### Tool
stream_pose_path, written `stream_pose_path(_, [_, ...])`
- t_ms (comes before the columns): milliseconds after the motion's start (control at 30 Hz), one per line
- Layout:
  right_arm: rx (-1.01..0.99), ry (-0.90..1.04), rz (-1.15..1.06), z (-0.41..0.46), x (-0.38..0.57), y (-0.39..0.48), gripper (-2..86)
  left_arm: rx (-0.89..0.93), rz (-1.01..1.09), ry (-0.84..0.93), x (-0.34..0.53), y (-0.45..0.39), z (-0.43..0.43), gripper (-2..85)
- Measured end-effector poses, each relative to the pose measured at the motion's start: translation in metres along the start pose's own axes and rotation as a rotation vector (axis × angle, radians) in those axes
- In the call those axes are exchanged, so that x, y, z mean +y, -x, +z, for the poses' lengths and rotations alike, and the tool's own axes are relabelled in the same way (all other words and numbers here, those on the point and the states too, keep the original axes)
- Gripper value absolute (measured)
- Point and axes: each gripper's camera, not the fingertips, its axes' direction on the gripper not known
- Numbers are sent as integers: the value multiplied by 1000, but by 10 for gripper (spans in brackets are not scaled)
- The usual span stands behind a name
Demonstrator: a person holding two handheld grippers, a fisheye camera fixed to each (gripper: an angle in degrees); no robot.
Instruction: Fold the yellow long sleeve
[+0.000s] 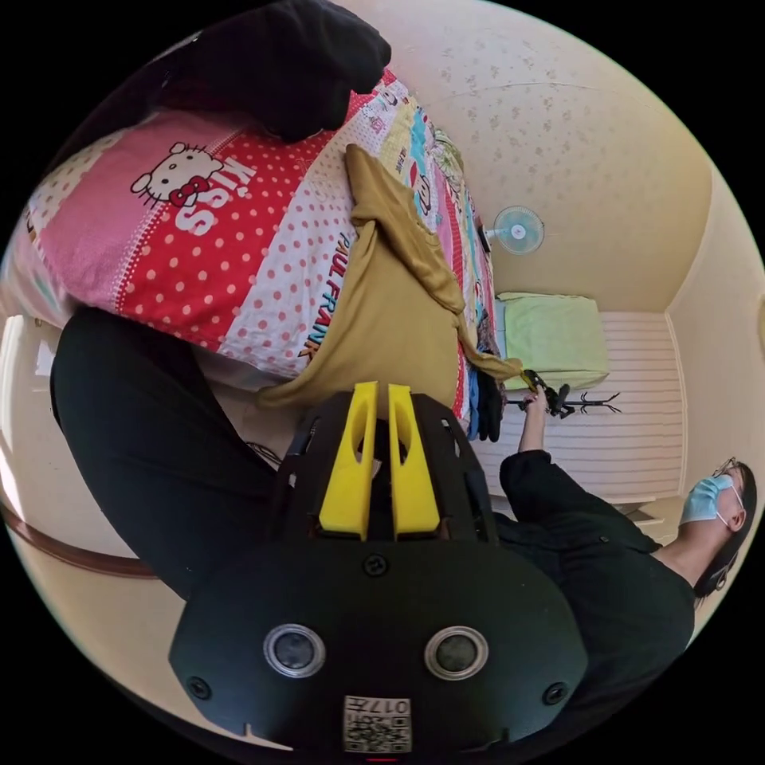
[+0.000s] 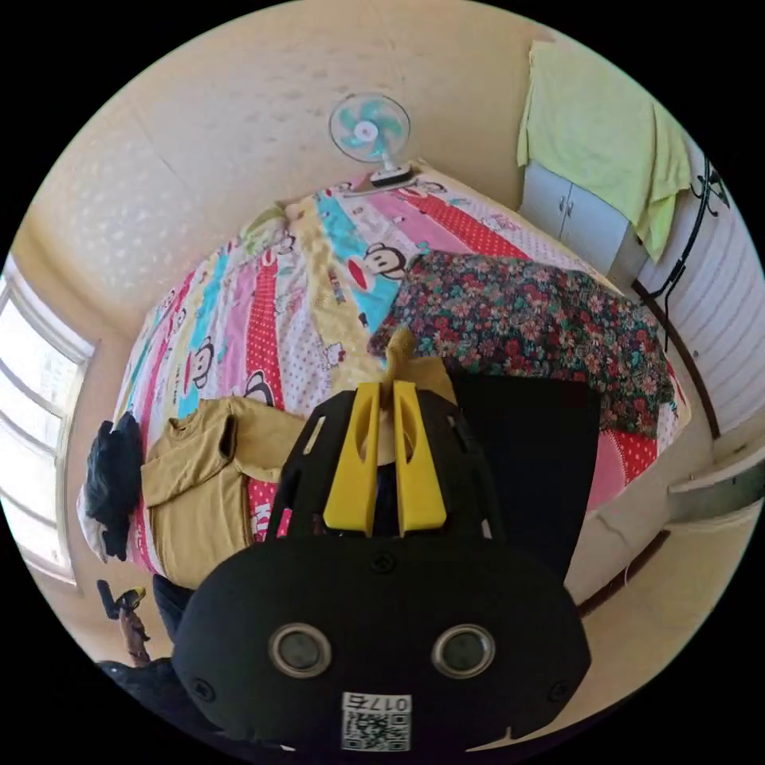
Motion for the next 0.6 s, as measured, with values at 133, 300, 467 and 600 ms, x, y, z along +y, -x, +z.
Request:
stream_pose_path(133, [-248, -427, -91, -83, 79, -47, 31, 62, -20, 3, -6, 13, -6, 25])
stream_pose_path(300, [-283, -161, 407, -27, 149, -174, 26, 100, -5, 18, -15, 14, -4, 21])
stream_pose_path(467, [-527, -252, 565, -13, 205, -224, 43, 126, 3, 42, -21, 12, -3, 17])
stream_pose_path(600, [-391, -239, 521, -26, 192, -217, 77, 118, 12, 33, -21, 9, -9, 13])
